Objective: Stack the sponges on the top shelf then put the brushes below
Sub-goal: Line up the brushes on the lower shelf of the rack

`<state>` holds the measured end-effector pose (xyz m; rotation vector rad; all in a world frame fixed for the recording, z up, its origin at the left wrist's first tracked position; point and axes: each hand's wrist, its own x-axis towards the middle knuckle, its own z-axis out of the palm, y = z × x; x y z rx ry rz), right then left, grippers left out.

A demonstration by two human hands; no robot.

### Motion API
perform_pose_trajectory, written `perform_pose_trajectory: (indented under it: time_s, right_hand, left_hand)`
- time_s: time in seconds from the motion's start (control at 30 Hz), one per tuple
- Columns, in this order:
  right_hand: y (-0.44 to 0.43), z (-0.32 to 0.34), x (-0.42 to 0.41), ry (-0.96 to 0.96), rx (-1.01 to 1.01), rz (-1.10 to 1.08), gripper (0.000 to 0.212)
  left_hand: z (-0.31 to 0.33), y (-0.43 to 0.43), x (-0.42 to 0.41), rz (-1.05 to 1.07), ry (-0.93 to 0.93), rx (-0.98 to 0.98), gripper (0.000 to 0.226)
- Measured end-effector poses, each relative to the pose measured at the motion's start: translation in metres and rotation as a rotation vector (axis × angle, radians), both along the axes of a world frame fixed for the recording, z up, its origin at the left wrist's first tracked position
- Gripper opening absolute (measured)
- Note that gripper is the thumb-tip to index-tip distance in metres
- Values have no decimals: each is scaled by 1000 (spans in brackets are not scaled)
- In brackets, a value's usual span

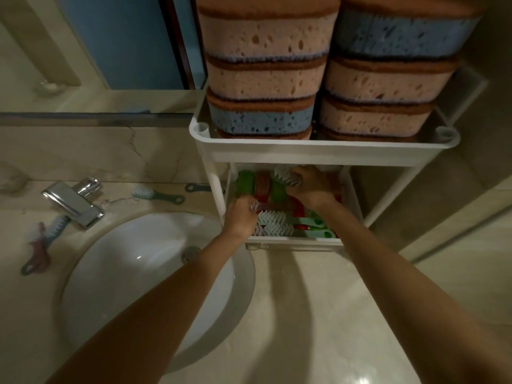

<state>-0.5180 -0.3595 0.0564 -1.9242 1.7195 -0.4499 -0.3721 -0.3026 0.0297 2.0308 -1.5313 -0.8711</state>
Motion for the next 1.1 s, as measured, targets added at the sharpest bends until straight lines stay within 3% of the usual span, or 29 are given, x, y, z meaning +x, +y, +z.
perform_pose_trajectory:
  time_s: [0.1, 0.37, 0.5, 0.83, 0.93, 1.1]
  right_hand:
    - [-3, -18, 2, 182, 98, 148, 51]
    - [2, -42, 10, 246, 26, 283, 40]
    - [9, -52, 6, 174, -30, 270, 38]
    - [21, -44, 10, 73, 44, 257, 40]
    - [31, -40, 11, 30, -93, 170, 43]
    - [78, -46, 32, -135, -344, 63, 27]
  left_hand:
    - [-5, -5, -2, -54, -74, 26, 35]
    - [-36, -23, 2, -171, -223, 115, 45]
    - [-42, -24, 3, -175, -244, 83, 39]
    - [-28, -10, 0, -160, -230, 69, 42]
    - [-8, 6, 1, -177, -174, 37, 45]
    - [17, 49, 23, -97, -92, 3, 26]
